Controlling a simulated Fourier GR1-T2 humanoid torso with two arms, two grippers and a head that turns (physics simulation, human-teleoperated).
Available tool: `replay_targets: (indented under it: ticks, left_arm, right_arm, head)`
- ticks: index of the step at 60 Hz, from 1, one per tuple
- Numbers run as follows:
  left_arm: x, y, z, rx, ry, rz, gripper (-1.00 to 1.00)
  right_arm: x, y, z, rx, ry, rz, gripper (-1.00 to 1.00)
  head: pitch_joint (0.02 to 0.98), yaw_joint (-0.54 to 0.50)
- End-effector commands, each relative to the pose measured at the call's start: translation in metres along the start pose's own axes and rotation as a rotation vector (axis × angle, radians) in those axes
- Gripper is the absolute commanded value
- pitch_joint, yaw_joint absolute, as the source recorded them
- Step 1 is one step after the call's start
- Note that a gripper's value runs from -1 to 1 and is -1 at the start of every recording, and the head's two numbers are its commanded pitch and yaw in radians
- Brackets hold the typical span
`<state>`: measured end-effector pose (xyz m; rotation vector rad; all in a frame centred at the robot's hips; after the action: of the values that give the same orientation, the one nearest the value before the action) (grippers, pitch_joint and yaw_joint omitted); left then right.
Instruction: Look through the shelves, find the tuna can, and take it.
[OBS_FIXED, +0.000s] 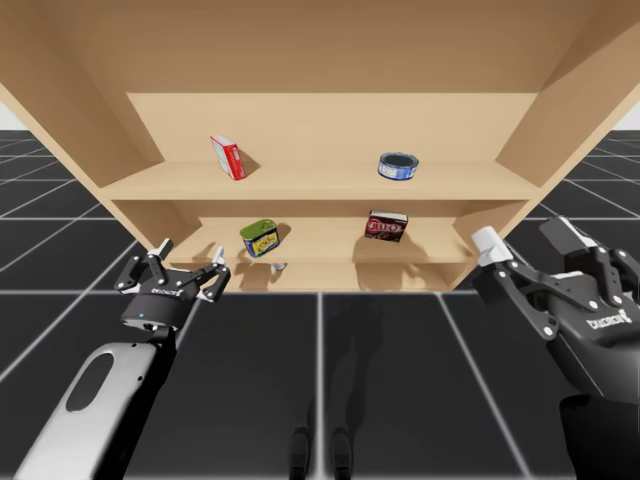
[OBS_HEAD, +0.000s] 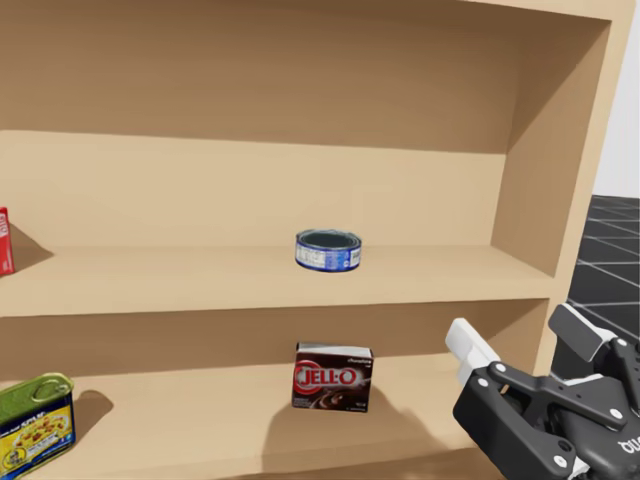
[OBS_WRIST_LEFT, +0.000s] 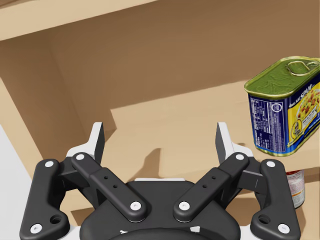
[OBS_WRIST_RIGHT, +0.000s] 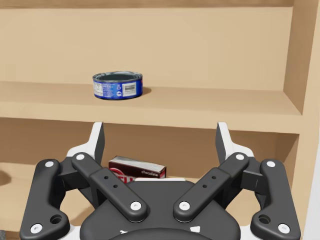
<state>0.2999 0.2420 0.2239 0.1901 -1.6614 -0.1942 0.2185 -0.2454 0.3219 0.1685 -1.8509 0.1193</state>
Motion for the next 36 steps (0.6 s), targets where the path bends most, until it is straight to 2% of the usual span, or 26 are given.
replay_targets:
  ticks: [1, 8, 12, 19, 22, 36]
  left_arm:
    - [-0.001, 0.0, 0.0, -0.003, 0.005, 0.008, -1.0]
    - [-0.001, 0.0, -0.001, -0.001, 0.006, 0.01, -1.0]
    - [-0.002, 0.0, -0.001, -0.001, 0.008, 0.009, -1.0]
    - [-0.002, -0.001, -0.001, -0.001, 0.01, 0.009, -1.0]
    - [-0.002, 0.0, -0.001, 0.0, 0.011, 0.009, -1.0]
    - [-0.004, 0.0, -0.002, 0.002, 0.014, 0.007, -1.0]
  right_arm:
    - [0.025, 0.01, -0.008, 0.034, 0.0, 0.007, -1.0]
    - [0.026, 0.015, -0.022, 0.051, 0.018, 0.023, -1.0]
    - [0.025, 0.018, -0.028, 0.06, 0.023, 0.021, -1.0]
    - [0.026, 0.025, -0.044, 0.082, 0.032, 0.037, -1.0]
    - [0.028, 0.026, -0.048, 0.086, 0.033, 0.033, -1.0]
    - [0.03, 0.037, -0.078, 0.104, 0.049, 0.056, -1.0]
  head:
    - [0.295, -0.23]
    - [0.297, -0.23]
    - [0.298, -0.23]
    - [0.298, -0.23]
    - [0.299, -0.23]
    - [0.3, -0.23]
